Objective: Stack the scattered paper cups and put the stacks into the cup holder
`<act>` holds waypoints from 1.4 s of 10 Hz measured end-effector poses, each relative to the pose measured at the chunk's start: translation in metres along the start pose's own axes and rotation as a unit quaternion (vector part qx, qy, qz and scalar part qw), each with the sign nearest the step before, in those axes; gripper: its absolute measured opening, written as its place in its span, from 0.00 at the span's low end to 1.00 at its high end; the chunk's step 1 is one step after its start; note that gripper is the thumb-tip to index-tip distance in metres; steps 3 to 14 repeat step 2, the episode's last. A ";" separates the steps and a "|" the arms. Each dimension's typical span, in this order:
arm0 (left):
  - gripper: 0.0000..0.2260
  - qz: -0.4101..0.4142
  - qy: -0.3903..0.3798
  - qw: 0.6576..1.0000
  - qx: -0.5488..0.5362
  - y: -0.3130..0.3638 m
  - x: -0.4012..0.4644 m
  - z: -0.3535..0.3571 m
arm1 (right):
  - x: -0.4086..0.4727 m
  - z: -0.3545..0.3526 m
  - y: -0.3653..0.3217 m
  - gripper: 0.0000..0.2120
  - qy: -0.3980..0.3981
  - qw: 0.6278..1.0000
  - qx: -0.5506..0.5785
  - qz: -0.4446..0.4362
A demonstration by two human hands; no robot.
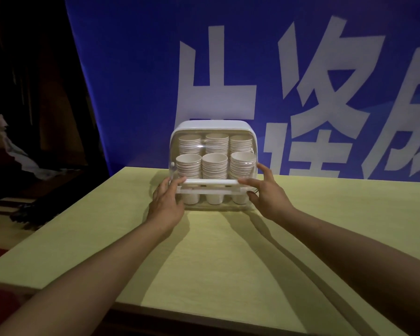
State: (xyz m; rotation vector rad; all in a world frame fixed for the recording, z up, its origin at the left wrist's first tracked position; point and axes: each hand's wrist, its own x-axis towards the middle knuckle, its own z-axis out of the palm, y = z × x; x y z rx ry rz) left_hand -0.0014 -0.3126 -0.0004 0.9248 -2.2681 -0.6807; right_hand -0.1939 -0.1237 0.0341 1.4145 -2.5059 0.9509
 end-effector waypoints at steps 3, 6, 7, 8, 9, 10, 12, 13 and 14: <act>0.38 -0.033 -0.052 0.995 0.084 -0.005 -0.029 -0.009 | -0.037 -0.019 0.006 0.23 -0.103 0.990 -0.094 -0.024; 0.38 -0.033 -0.052 0.995 0.084 -0.005 -0.029 -0.009 | -0.037 -0.019 0.006 0.23 -0.103 0.990 -0.094 -0.024; 0.38 -0.033 -0.052 0.995 0.084 -0.005 -0.029 -0.009 | -0.037 -0.019 0.006 0.23 -0.103 0.990 -0.094 -0.024; 0.38 -0.033 -0.052 0.995 0.084 -0.005 -0.029 -0.009 | -0.037 -0.019 0.006 0.23 -0.103 0.990 -0.094 -0.024; 0.38 -0.033 -0.052 0.995 0.084 -0.005 -0.029 -0.009 | -0.037 -0.019 0.006 0.23 -0.103 0.990 -0.094 -0.024; 0.38 -0.033 -0.052 0.995 0.084 -0.005 -0.029 -0.009 | -0.037 -0.019 0.006 0.23 -0.103 0.990 -0.094 -0.024; 0.38 -0.033 -0.052 0.995 0.084 -0.005 -0.029 -0.009 | -0.037 -0.019 0.006 0.23 -0.103 0.990 -0.094 -0.024; 0.38 -0.033 -0.052 0.995 0.084 -0.005 -0.029 -0.009 | -0.037 -0.019 0.006 0.23 -0.103 0.990 -0.094 -0.024; 0.38 -0.033 -0.052 0.995 0.084 -0.005 -0.029 -0.009 | -0.037 -0.019 0.006 0.23 -0.103 0.990 -0.094 -0.024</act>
